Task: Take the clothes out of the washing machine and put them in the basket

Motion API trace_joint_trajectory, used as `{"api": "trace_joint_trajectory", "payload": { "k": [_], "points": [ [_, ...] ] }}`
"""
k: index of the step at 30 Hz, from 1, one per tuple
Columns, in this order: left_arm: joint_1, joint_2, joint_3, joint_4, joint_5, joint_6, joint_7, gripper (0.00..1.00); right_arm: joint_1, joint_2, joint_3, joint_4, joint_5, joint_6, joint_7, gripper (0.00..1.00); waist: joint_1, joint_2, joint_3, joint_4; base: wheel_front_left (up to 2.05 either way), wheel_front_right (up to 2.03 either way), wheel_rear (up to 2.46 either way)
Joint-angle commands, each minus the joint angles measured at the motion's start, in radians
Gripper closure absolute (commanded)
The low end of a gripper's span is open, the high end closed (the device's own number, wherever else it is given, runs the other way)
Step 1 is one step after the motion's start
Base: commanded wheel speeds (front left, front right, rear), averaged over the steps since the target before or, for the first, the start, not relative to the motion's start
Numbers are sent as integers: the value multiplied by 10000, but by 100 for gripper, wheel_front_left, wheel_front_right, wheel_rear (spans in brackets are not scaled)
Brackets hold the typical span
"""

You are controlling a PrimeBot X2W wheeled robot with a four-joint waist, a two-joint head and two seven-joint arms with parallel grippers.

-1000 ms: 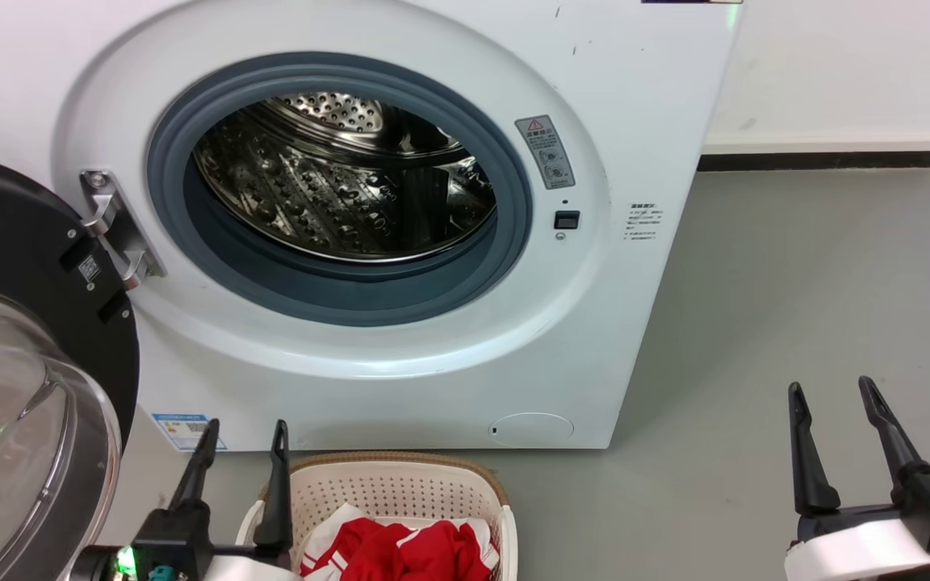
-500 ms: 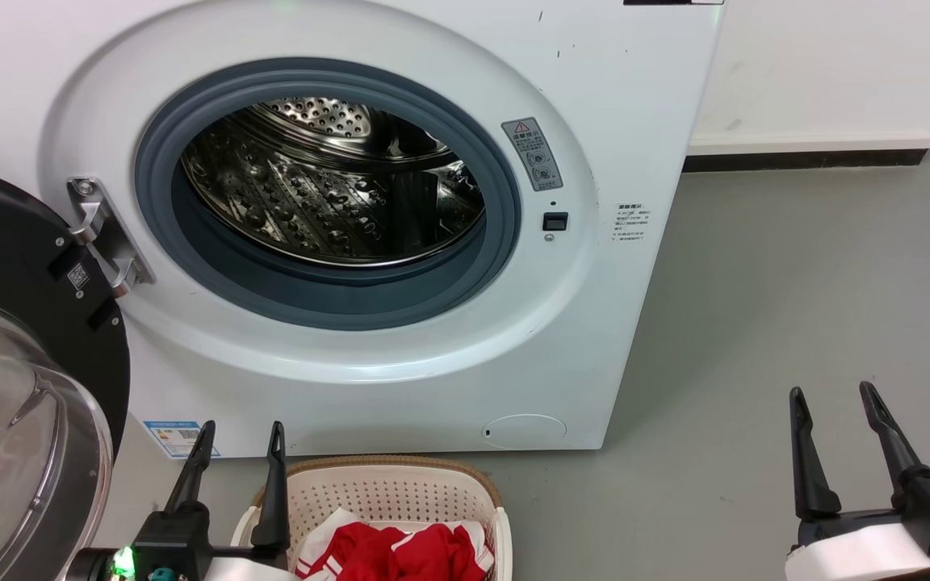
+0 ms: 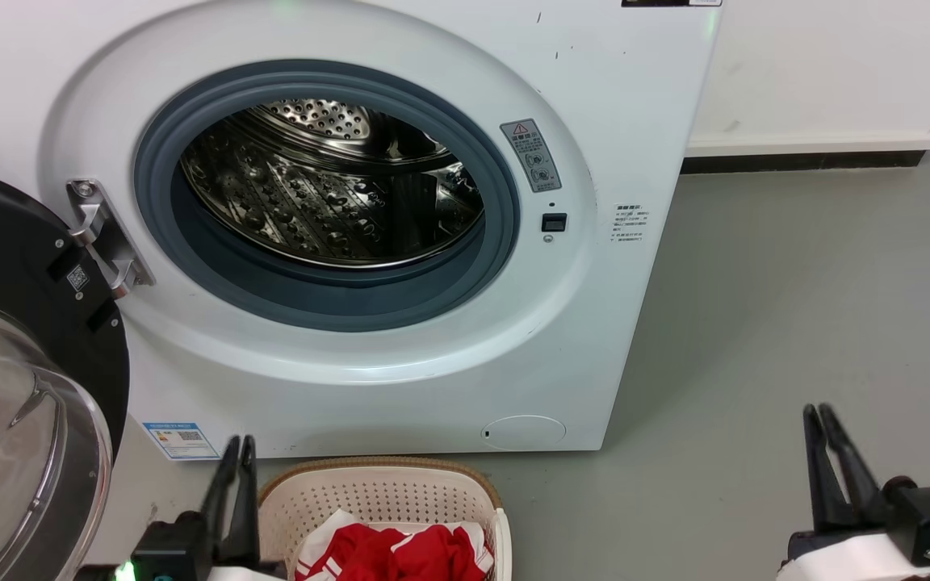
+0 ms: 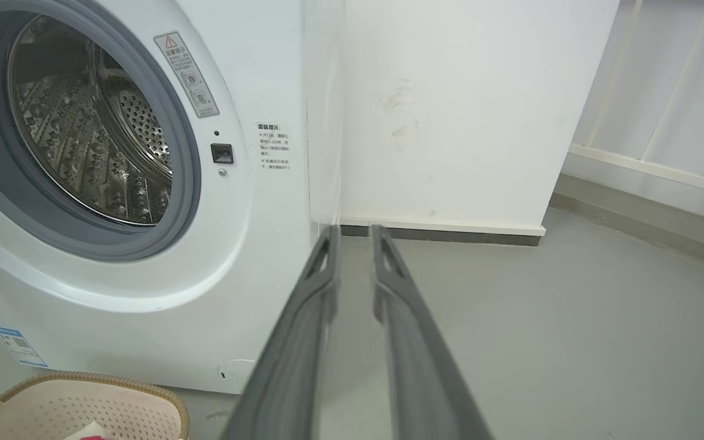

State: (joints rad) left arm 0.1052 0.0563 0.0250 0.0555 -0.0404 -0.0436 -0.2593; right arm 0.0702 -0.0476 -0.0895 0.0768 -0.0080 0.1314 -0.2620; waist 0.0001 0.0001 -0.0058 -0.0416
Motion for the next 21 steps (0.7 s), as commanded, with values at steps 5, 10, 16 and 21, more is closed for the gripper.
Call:
{"api": "trace_joint_trajectory", "payload": {
  "k": [5,10,16,21],
  "points": [
    [-174,-12,128,263,-867,-50,293,100,-131,4,-52,212,912,-2,256,100,0,-1,2,14,0,0,0],
    [-304,-15,170,357,-1930,-108,529,100,-244,1,-56,296,2004,-3,496,100,0,-1,6,30,0,0,0],
    [-448,-18,208,458,-3125,-175,781,100,-371,-2,-58,392,3232,-3,764,100,0,-1,10,50,0,0,0],
    [-565,-20,250,548,-4043,-228,986,100,-483,-5,-67,478,4178,-4,976,100,0,-1,14,67,0,0,0]
  ]
}}
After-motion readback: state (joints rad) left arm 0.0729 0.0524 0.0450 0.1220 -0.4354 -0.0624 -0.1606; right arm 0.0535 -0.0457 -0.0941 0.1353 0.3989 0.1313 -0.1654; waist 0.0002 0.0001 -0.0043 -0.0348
